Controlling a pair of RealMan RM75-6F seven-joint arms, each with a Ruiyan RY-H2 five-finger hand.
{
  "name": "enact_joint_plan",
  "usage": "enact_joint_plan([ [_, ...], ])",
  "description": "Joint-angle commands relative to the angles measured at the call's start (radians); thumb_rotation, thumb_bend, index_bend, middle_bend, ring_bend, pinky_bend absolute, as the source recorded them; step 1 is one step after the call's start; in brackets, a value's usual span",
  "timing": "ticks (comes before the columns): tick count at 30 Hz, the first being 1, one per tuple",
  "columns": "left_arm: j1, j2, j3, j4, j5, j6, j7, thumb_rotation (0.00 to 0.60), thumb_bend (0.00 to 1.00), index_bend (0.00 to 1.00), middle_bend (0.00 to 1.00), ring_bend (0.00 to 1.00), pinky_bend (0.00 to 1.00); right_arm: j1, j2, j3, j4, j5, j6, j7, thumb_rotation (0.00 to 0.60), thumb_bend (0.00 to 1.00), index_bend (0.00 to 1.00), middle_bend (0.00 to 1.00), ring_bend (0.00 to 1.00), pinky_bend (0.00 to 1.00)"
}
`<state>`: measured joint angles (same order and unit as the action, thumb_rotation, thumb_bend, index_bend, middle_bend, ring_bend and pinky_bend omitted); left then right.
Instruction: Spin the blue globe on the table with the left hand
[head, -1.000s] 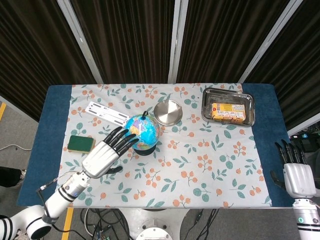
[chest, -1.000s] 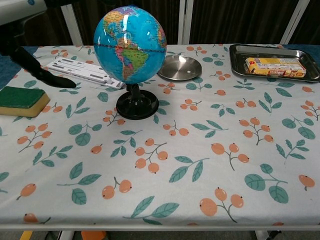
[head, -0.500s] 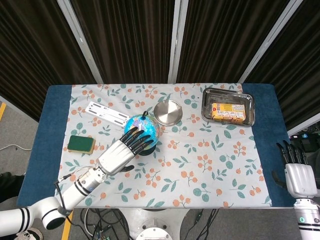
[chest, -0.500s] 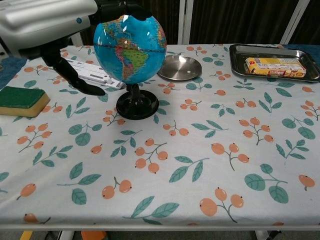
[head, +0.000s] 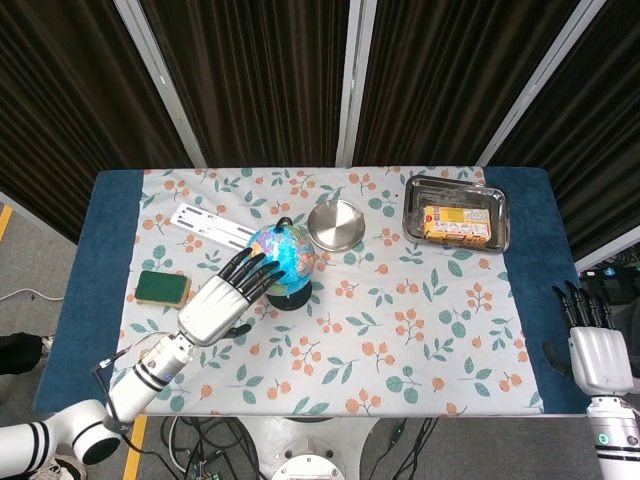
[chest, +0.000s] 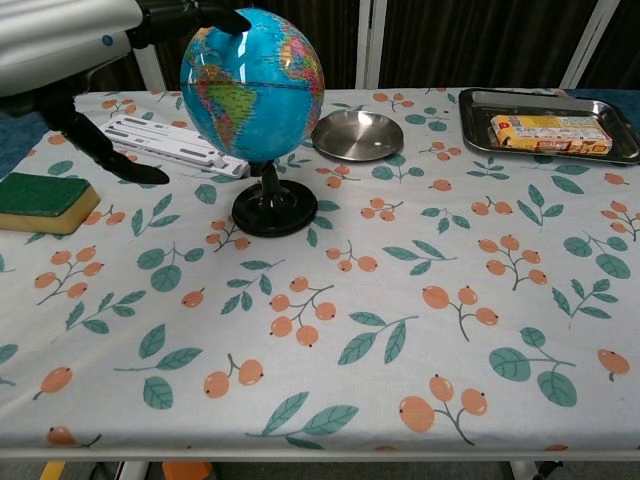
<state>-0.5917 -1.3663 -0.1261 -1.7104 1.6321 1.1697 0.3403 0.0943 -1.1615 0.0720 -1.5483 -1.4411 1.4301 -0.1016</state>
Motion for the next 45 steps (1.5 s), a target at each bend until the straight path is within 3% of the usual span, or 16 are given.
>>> enact_joint_plan([
  [1,0.018,0.019,0.009,0.001,-0.015,0.018,-0.005,0.6,0.06,0.06,0.07,0.0,0.04,0.0,-0.001,0.0,-0.001,0.0,0.001,-0.002,0.6,0.24,0.0,0.0,0.0,0.0],
  [11,0.068,0.072,0.022,0.013,-0.059,0.068,-0.041,0.6,0.06,0.06,0.07,0.0,0.04,0.002,-0.003,0.0,-0.009,0.0,-0.001,-0.014,0.6,0.25,0.0,0.0,0.0,0.0],
  [19,0.058,0.071,0.023,-0.015,0.048,0.133,-0.103,0.6,0.06,0.06,0.07,0.0,0.04,0.003,-0.005,0.0,-0.008,0.001,-0.003,-0.015,0.6,0.25,0.0,0.0,0.0,0.0],
  [26,0.007,0.036,0.043,-0.035,0.125,0.086,-0.109,0.6,0.06,0.06,0.07,0.0,0.04,0.004,-0.009,-0.001,0.002,0.005,-0.01,-0.005,0.6,0.25,0.0,0.0,0.0,0.0],
  [34,-0.047,-0.029,0.028,-0.002,0.081,0.0,-0.096,0.6,0.06,0.06,0.07,0.0,0.04,0.004,-0.012,-0.002,0.017,0.011,-0.018,0.015,0.6,0.25,0.0,0.0,0.0,0.0],
  [45,-0.034,-0.035,0.031,0.032,0.045,0.022,-0.081,0.6,0.06,0.06,0.07,0.0,0.04,0.003,-0.012,-0.001,0.024,0.01,-0.015,0.021,0.6,0.25,0.0,0.0,0.0,0.0],
])
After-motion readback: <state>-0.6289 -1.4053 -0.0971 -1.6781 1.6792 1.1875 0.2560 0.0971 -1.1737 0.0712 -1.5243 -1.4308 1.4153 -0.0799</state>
